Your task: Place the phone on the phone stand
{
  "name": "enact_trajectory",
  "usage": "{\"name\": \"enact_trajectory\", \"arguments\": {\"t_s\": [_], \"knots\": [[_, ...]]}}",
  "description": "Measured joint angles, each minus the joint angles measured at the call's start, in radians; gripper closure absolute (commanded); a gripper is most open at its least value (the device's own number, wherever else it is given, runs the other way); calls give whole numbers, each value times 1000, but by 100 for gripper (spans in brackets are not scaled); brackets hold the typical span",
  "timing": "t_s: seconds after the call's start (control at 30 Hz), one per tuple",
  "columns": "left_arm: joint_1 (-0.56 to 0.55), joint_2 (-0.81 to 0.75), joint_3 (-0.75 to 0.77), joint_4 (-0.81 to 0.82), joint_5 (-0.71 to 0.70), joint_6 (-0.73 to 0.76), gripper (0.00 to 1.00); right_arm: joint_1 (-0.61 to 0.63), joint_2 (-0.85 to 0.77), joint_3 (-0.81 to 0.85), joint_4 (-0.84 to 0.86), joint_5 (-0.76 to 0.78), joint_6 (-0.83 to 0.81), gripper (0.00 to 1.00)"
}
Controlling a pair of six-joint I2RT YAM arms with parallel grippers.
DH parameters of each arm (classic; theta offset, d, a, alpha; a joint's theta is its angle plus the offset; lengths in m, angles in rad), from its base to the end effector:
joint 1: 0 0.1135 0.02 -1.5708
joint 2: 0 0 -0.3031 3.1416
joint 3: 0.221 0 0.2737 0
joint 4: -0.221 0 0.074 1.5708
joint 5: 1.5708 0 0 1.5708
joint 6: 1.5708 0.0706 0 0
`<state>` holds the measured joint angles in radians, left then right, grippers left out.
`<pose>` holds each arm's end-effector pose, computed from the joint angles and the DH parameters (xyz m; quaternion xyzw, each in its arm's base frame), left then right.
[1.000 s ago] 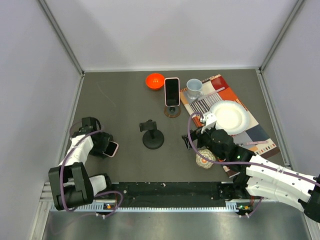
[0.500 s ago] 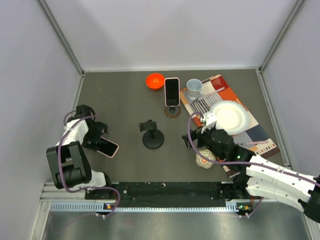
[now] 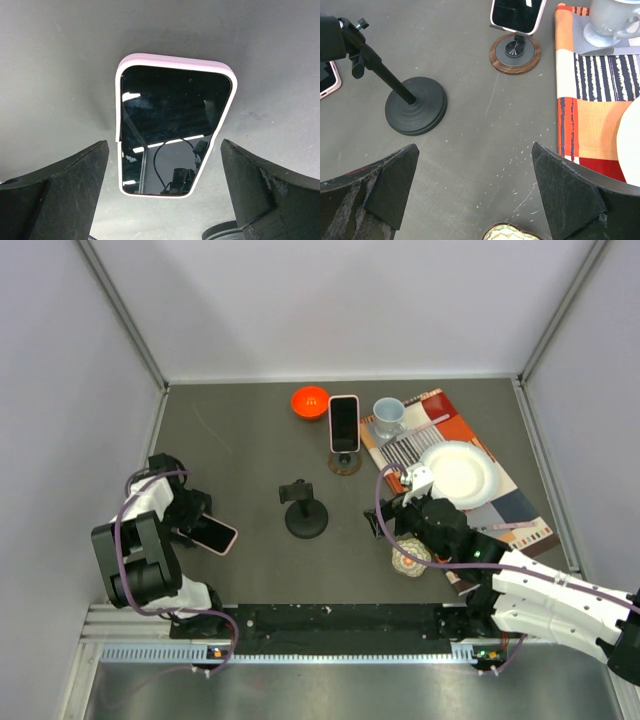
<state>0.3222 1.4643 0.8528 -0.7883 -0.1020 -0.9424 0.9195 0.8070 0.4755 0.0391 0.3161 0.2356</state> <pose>0.2495 0.0909 0.1686 -0.5916 0.8001 0.0223 0.0967 0.1493 0.1597 0.2615 -0.1773 0.7782 0.2158 0.5625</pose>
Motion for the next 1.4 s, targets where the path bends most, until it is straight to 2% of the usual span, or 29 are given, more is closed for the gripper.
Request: {"name": "enact_trajectory", "arguments": {"t_s": [0.9,1.03,1.13,1.27,1.3,1.33,1.37,1.4], "knots": [[0,58,-21,40,0,-36,2,0,0,0,0,-3,0,4],[0,62,-19,36,0,-51,5,0,0,0,0,-3,0,4],[0,61,-22,37,0,-63,11,0,0,0,0,-3,0,4],[0,50,-33,42,-3,-79,36,0,0,0,0,-3,0,4],[0,46,-37,45,-5,-83,66,0,0,0,0,-3,0,4],[0,40,-42,48,-9,-86,86,0,0,0,0,-3,0,4],[0,32,-47,51,-11,-89,99,0,0,0,0,-3,0,4],[0,24,-53,57,-12,-91,100,0,0,0,0,-3,0,4]]}}
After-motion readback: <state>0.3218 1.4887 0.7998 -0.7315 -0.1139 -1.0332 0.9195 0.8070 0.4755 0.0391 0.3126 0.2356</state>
